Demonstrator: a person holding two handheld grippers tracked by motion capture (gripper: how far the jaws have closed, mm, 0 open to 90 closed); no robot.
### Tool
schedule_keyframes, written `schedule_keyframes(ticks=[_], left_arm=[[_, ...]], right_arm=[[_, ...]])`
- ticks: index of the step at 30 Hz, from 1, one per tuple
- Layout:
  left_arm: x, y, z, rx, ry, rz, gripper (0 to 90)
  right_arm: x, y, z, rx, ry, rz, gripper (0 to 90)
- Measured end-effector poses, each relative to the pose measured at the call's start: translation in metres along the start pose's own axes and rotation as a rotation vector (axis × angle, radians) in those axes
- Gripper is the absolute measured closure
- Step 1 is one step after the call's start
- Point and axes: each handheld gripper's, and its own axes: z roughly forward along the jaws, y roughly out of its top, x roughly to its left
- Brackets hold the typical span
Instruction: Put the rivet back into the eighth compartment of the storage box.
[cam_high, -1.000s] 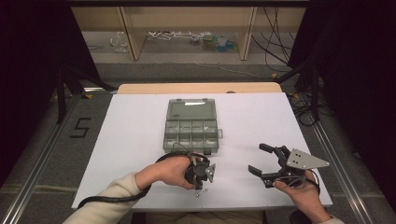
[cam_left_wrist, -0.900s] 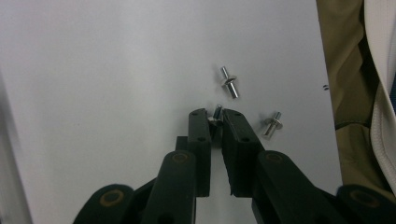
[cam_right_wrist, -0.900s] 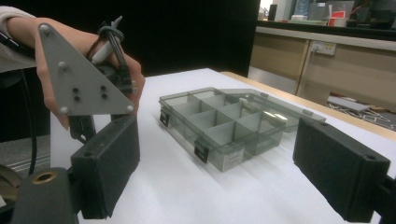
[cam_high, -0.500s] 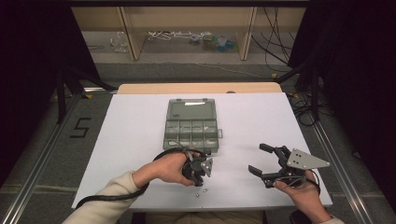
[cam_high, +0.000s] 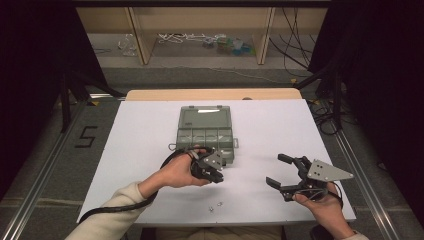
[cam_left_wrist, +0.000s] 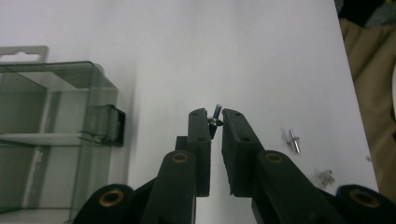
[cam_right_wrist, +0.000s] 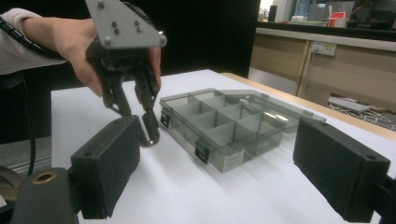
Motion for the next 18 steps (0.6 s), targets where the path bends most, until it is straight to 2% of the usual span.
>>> schedule_keyframes(ticks=[1, 5, 7, 8, 10, 13, 15, 18], left_arm=[[0.000, 0.000, 0.000, -0.027, 0.012, -0.019, 81.4], [0.006, 0.000, -0.004, -0.076, 0.054, -0.033, 81.4], [0.008, 0.000, -0.007, -0.130, 0.078, -0.069, 81.4], [0.009, 0.001, -0.008, -0.150, 0.087, -0.084, 81.4], [0.011, 0.001, -0.010, -0.213, 0.108, -0.136, 81.4], [0.016, 0.001, -0.013, -0.289, 0.161, -0.192, 81.4], [0.019, 0.001, -0.014, -0.312, 0.192, -0.210, 81.3], [0.024, 0.001, -0.015, -0.362, 0.239, -0.267, 81.3]], right_arm=[[0.000, 0.000, 0.000, 0.000, 0.000, 0.000, 15.7], [0.000, 0.000, 0.000, 0.001, 0.000, -0.001, 15.7], [0.000, 0.000, 0.000, -0.001, 0.000, -0.001, 15.6], [-0.003, 0.000, 0.001, -0.021, -0.009, -0.037, 15.7], [-0.003, 0.000, 0.001, -0.014, -0.014, -0.040, 15.6], [-0.002, 0.000, 0.000, -0.009, -0.016, -0.040, 15.7], [-0.002, 0.000, 0.000, -0.007, -0.021, -0.038, 15.6], [-0.002, 0.000, 0.000, -0.003, -0.015, -0.034, 15.6]])
